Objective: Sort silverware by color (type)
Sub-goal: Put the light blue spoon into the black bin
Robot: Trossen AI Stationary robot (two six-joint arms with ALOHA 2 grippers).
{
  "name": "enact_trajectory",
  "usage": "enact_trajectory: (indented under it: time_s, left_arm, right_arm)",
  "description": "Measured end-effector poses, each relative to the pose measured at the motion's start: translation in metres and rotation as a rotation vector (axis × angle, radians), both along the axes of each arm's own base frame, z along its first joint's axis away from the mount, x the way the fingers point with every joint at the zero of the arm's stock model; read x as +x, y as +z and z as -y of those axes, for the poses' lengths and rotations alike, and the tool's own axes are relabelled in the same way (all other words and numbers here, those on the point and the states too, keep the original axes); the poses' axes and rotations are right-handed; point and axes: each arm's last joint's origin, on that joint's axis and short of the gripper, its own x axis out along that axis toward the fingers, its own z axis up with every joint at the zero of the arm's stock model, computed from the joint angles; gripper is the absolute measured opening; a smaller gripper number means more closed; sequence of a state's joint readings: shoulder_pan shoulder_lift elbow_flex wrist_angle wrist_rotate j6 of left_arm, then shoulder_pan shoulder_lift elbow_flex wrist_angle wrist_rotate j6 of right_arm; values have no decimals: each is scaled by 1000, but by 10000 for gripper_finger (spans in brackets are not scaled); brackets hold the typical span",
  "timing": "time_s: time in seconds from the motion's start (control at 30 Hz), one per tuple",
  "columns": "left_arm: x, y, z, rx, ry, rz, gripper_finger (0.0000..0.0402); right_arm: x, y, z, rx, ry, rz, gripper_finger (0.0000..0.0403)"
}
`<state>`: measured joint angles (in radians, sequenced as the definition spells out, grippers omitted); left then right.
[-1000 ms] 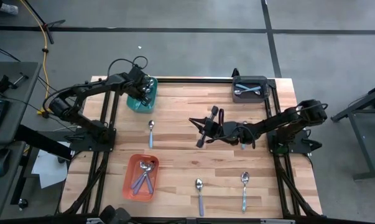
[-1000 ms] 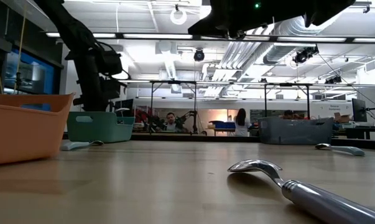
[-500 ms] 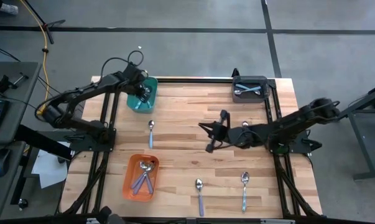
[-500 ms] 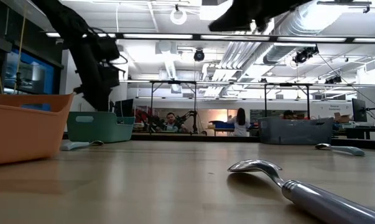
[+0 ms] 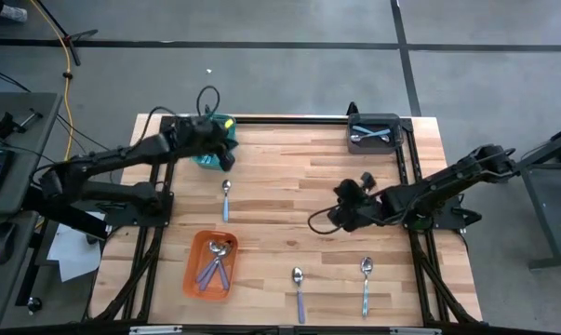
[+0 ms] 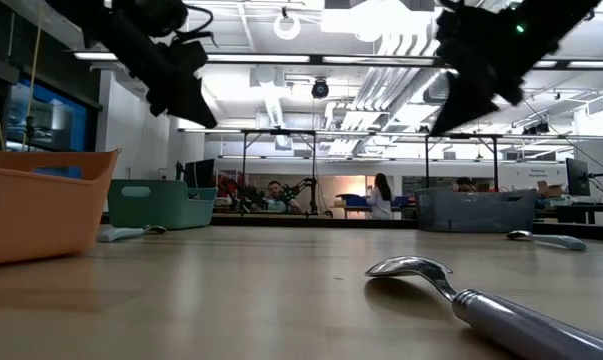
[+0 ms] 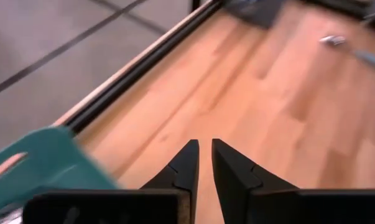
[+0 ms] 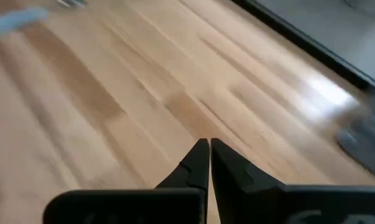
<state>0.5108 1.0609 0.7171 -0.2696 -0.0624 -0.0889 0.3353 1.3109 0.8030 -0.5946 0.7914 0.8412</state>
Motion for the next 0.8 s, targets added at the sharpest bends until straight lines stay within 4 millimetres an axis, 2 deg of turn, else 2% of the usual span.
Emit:
enact_trajectory:
  time_s: [0.23, 0.47, 0.63, 0.8]
  left_arm:
    - [5, -33, 33, 38, -120, 193, 16]
    - [2, -58, 52, 59, -188, 333, 15]
    - [-1, -65, 57, 52, -205, 343, 15]
    - [0, -64, 60, 54, -220, 356, 15]
  right_arm:
    - [-18, -10, 6, 139, -252, -24, 8]
    - [-25, -26, 19, 222, -471, -167, 85]
    - [-23, -36, 32, 289, -588, -257, 134]
    - [-23, -38, 51, 320, -687, -290, 144]
